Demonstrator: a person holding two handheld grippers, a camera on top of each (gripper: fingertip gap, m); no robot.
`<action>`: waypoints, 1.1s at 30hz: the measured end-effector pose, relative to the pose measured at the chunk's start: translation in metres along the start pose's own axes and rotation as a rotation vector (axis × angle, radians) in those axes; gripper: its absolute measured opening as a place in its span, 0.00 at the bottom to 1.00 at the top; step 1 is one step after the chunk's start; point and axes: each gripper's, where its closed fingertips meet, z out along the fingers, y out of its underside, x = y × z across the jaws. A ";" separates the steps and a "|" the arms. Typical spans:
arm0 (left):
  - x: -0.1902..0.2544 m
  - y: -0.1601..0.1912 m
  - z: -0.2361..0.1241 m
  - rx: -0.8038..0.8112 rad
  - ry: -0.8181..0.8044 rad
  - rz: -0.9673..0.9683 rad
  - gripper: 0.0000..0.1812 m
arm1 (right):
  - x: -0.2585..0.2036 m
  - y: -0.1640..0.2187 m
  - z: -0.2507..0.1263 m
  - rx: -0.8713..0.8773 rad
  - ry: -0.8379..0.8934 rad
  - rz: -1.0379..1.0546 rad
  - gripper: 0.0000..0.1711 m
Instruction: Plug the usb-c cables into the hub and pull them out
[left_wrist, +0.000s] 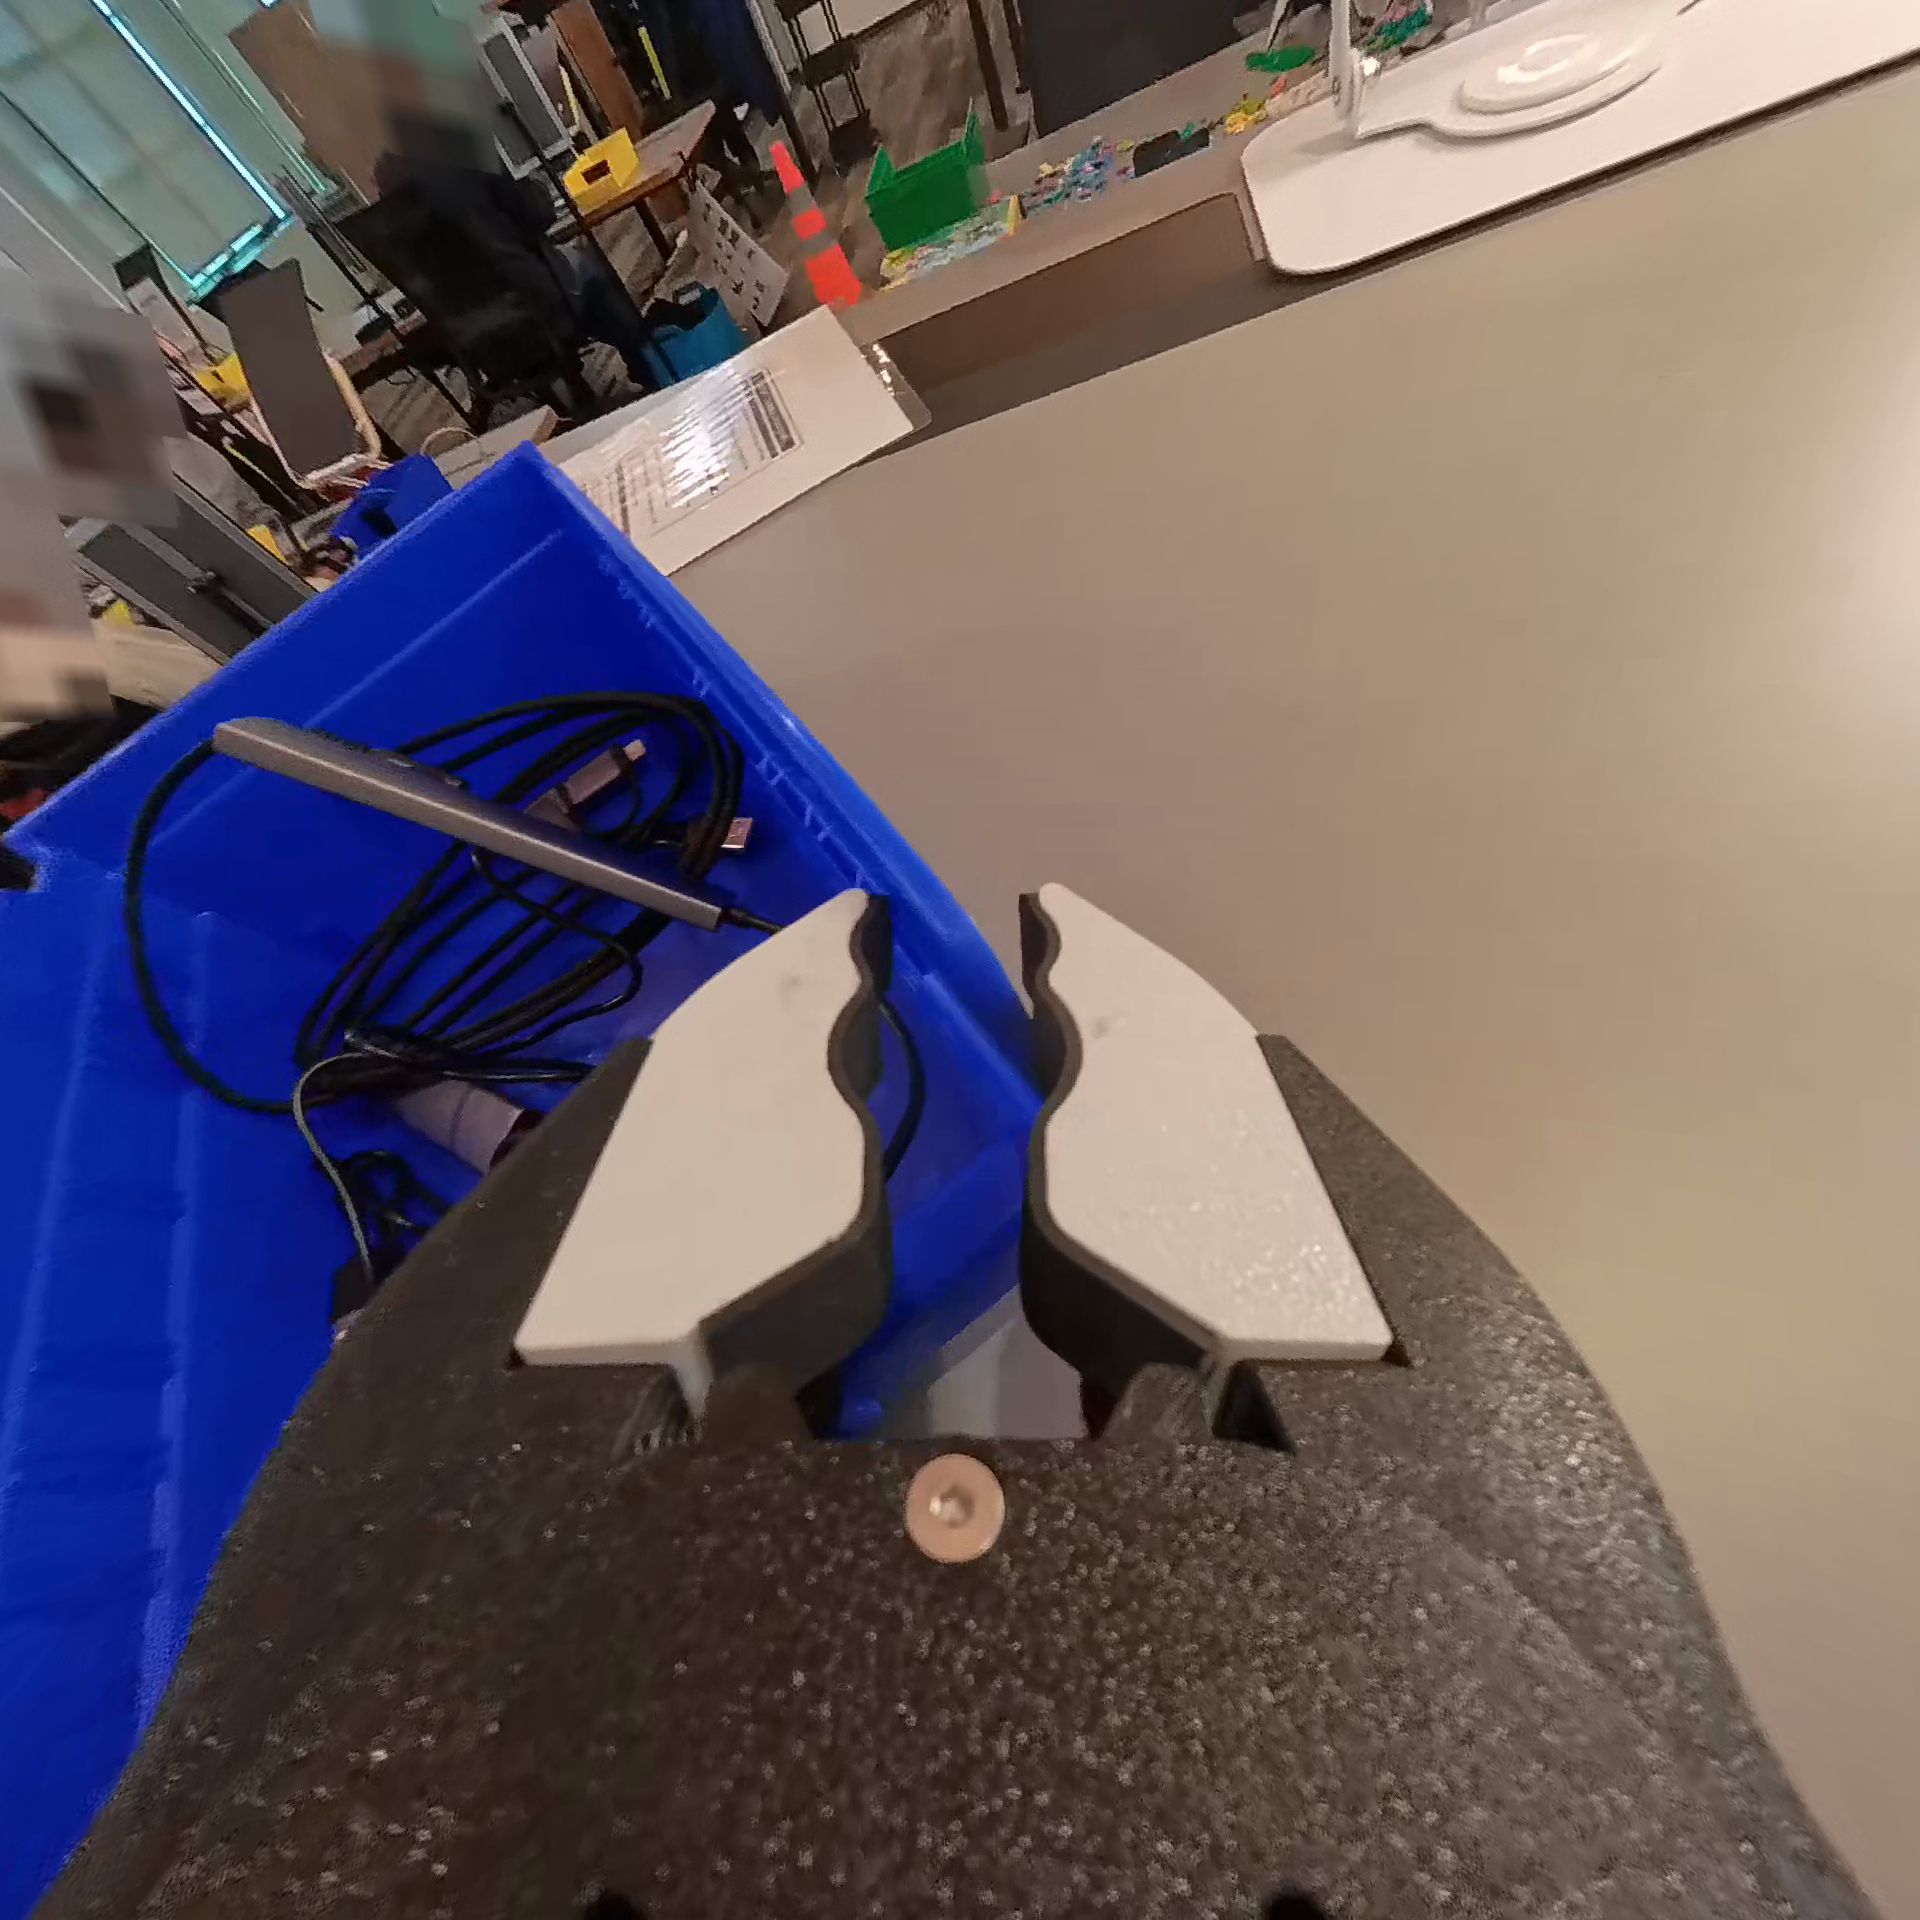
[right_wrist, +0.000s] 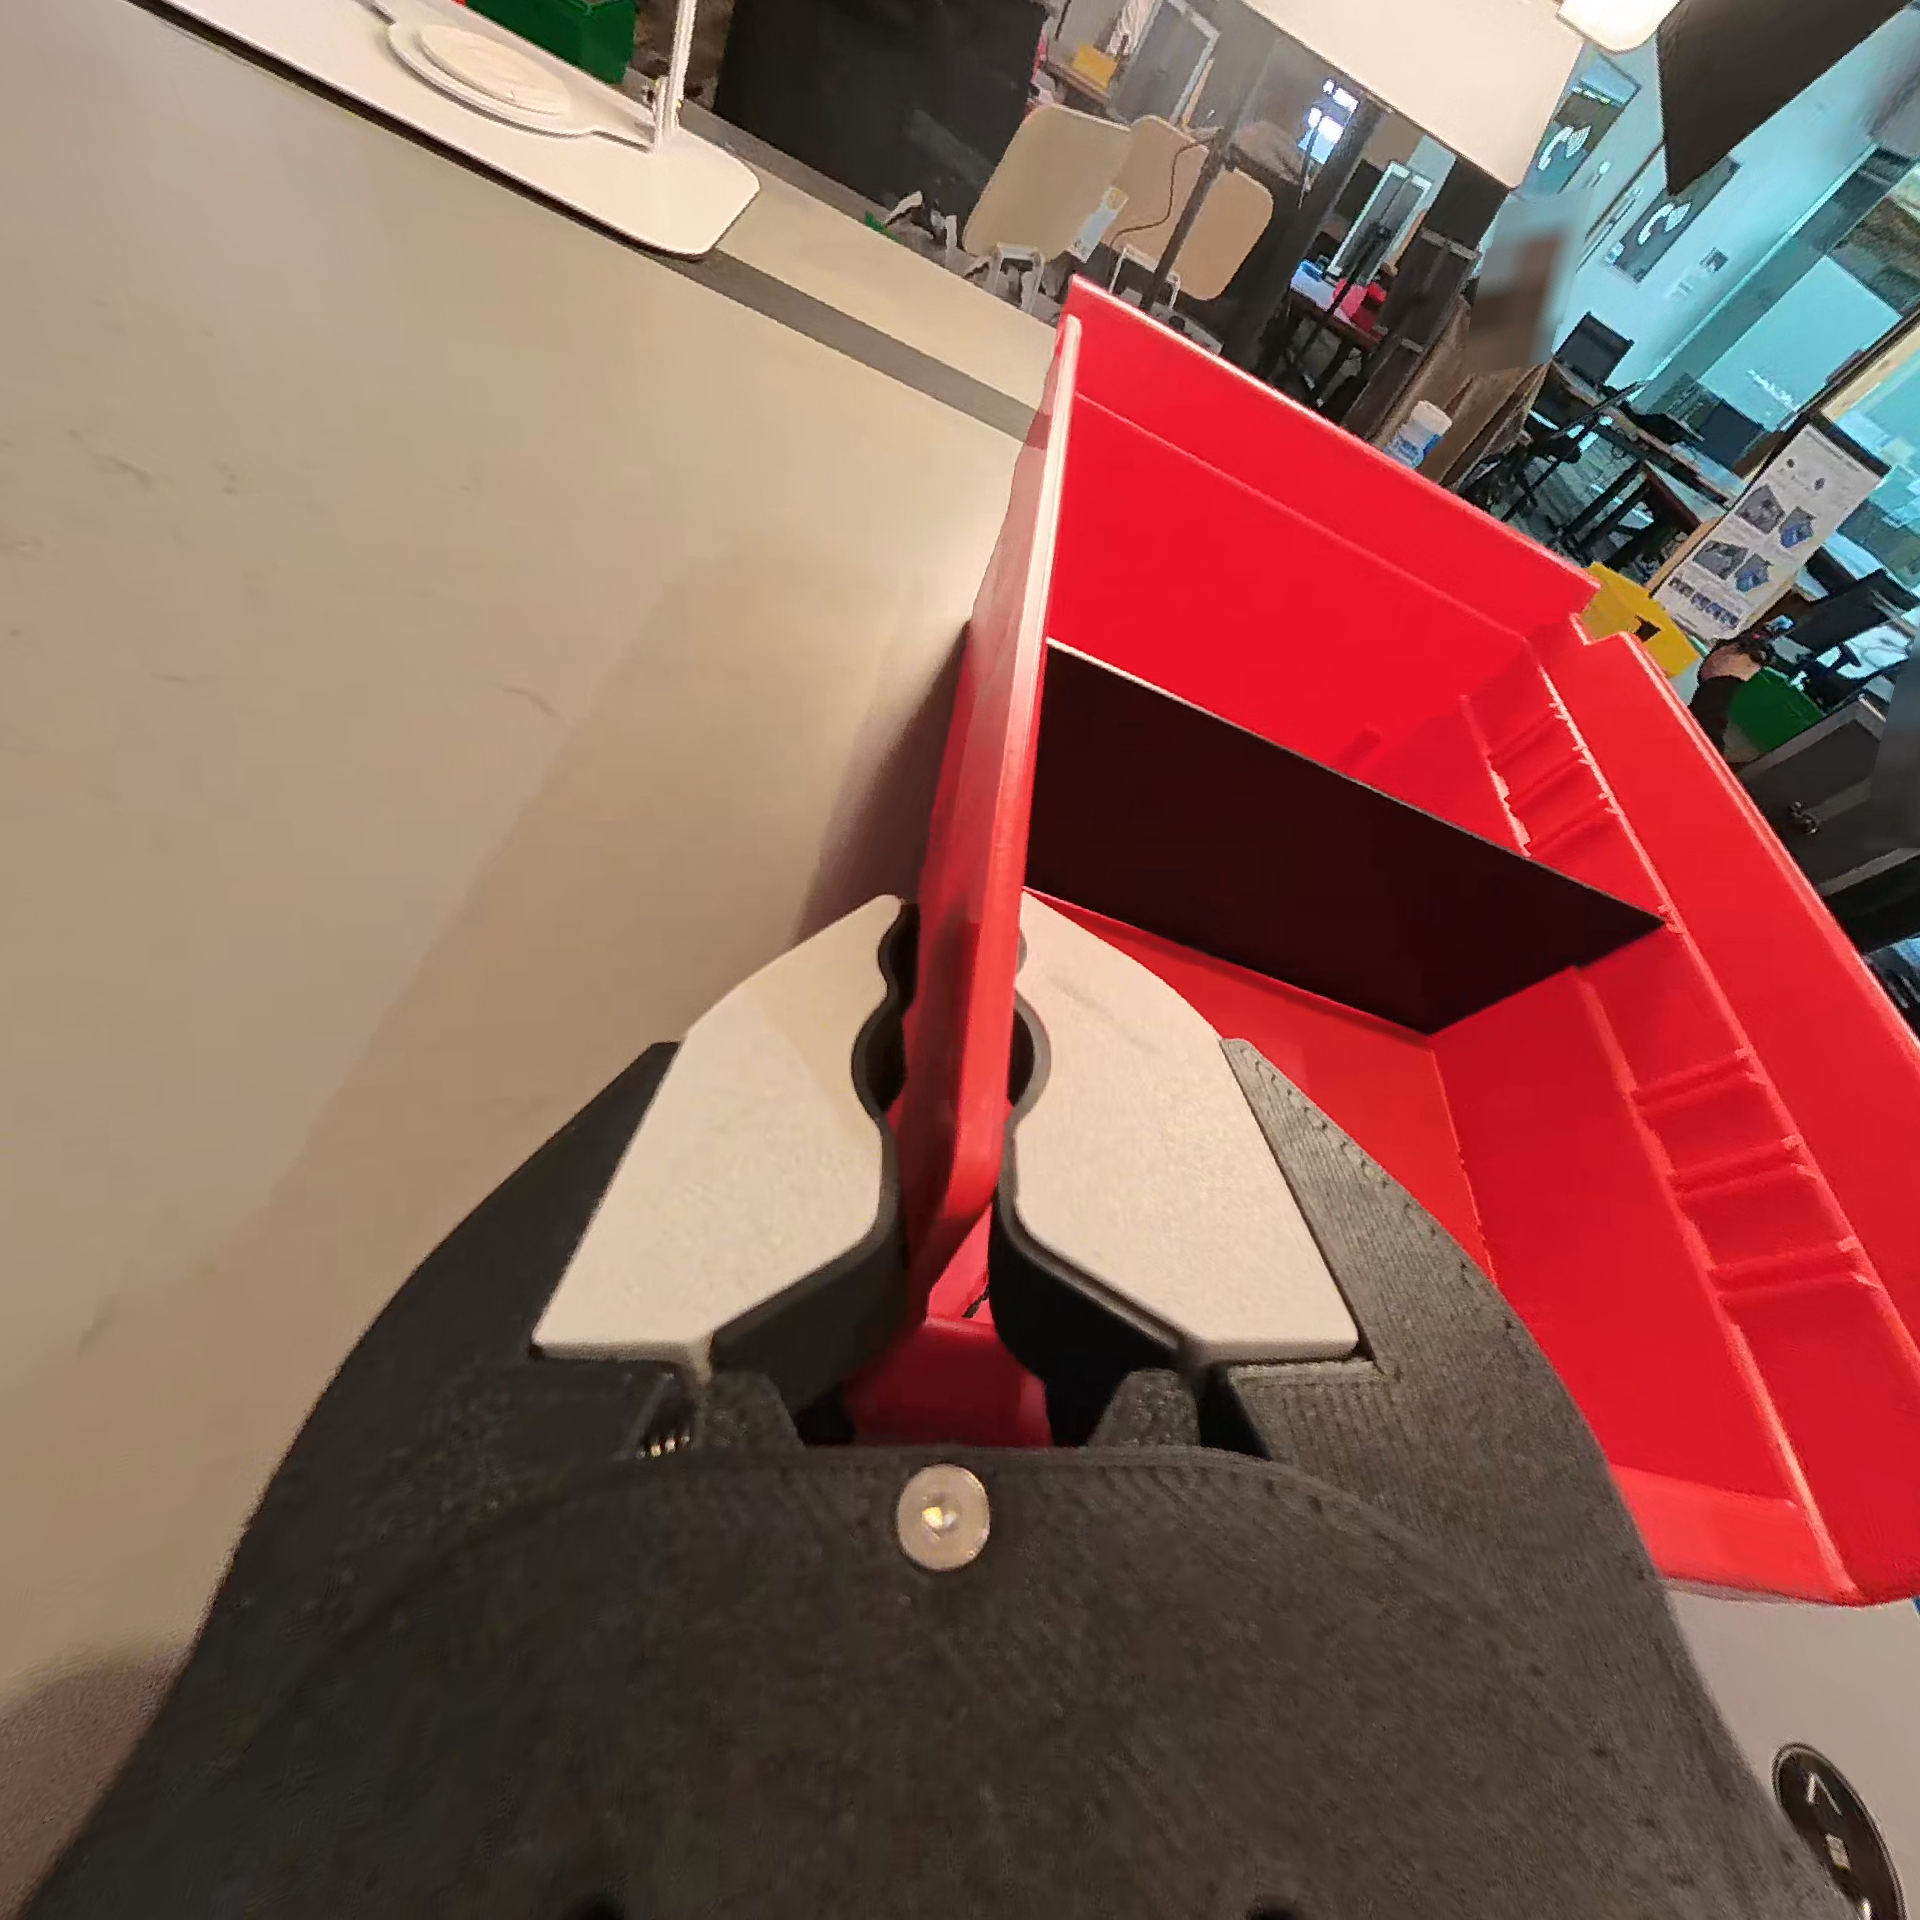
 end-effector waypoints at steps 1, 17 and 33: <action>-0.003 0.003 -0.004 0.000 -0.007 0.014 0.13 | 0.001 0.000 0.001 0.003 -0.002 -0.001 0.07; -0.048 0.027 -0.031 0.014 -0.035 0.022 0.16 | 0.008 0.007 -0.001 -0.060 -0.057 -0.019 0.07; -0.081 0.043 -0.031 0.136 0.098 -0.025 0.03 | 0.014 0.009 0.002 -0.054 -0.115 -0.034 0.07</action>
